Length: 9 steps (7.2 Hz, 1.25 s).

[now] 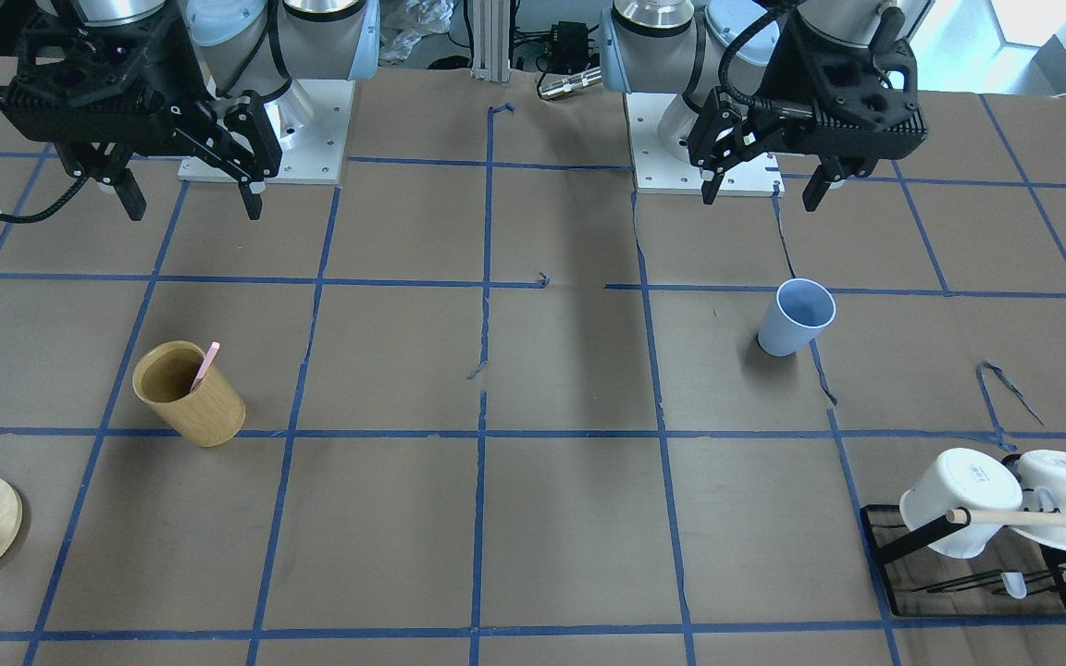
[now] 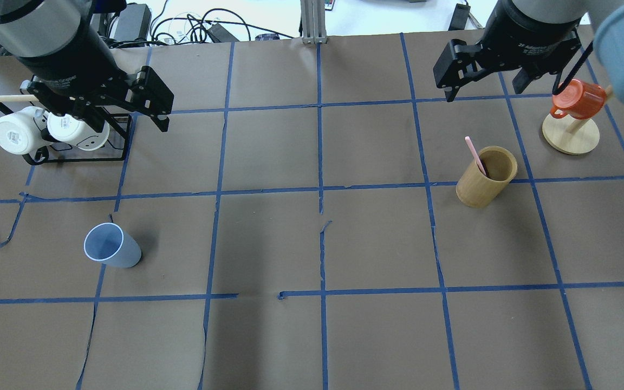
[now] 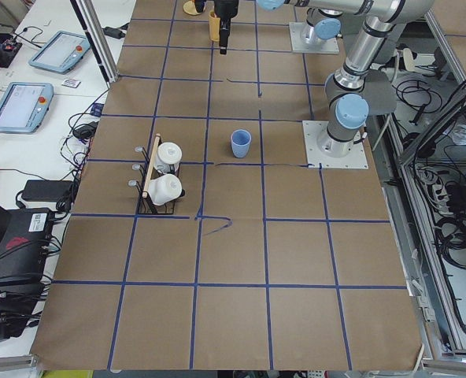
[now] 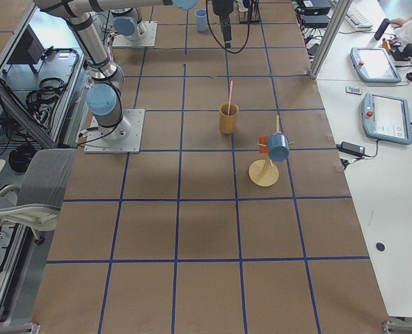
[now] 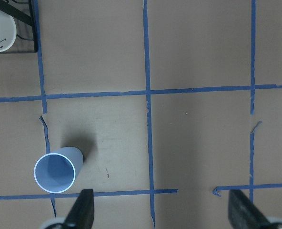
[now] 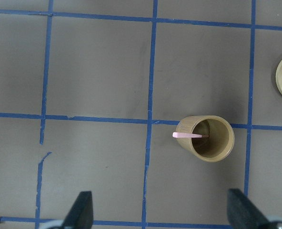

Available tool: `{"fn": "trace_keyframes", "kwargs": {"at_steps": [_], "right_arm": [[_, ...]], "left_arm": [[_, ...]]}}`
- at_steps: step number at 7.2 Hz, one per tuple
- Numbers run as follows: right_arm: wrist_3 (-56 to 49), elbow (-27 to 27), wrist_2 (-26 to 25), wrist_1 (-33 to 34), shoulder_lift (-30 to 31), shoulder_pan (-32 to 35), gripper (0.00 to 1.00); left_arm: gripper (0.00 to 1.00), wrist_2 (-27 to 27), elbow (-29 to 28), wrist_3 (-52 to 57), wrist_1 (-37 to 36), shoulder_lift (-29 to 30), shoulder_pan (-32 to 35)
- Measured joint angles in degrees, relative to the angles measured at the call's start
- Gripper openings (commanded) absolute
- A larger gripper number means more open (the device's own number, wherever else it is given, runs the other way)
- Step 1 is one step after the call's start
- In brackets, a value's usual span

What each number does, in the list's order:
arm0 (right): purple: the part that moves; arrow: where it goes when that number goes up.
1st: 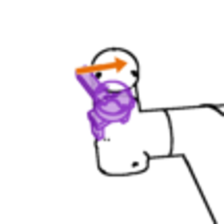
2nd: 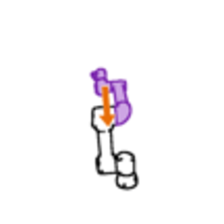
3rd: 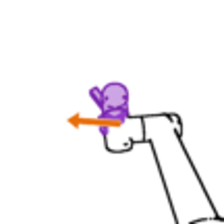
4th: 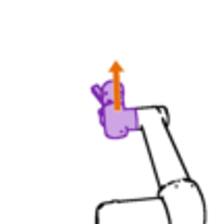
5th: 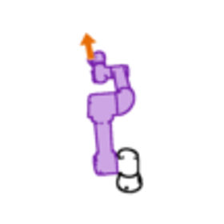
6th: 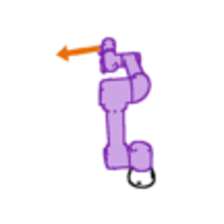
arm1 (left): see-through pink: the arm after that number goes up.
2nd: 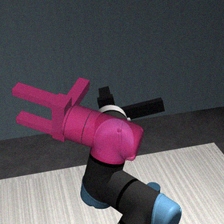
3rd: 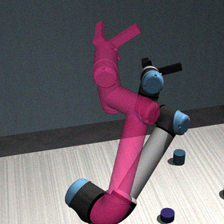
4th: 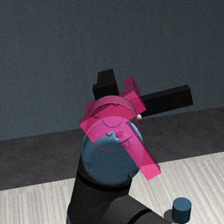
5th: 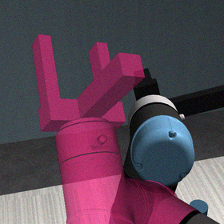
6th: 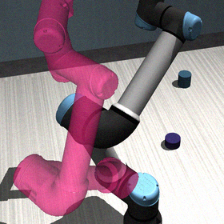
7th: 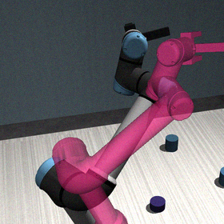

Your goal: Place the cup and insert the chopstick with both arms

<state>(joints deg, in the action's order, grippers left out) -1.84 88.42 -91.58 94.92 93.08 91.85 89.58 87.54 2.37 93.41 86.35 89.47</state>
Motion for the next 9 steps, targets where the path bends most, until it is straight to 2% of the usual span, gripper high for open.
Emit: {"fn": "trace_keyframes", "kwargs": {"at_steps": [5, 7, 9], "right_arm": [[-1.0, 0.0, 0.3, 0.0, 0.1, 0.0, 1.0], [-6.2, 0.0, 2.7, 0.0, -0.1, -0.1, 1.0], [-17.3, 0.1, 3.7, 0.0, -0.5, -0.4, 1.0]], "left_arm": [[1.0, 0.0, 0.0, 0.1, 0.0, -0.2, 0.0], [1.0, 0.0, 0.0, 0.1, 0.0, -0.3, 0.0], [1.0, 0.1, 0.1, 0.1, 0.0, -0.4, 0.0]]}}
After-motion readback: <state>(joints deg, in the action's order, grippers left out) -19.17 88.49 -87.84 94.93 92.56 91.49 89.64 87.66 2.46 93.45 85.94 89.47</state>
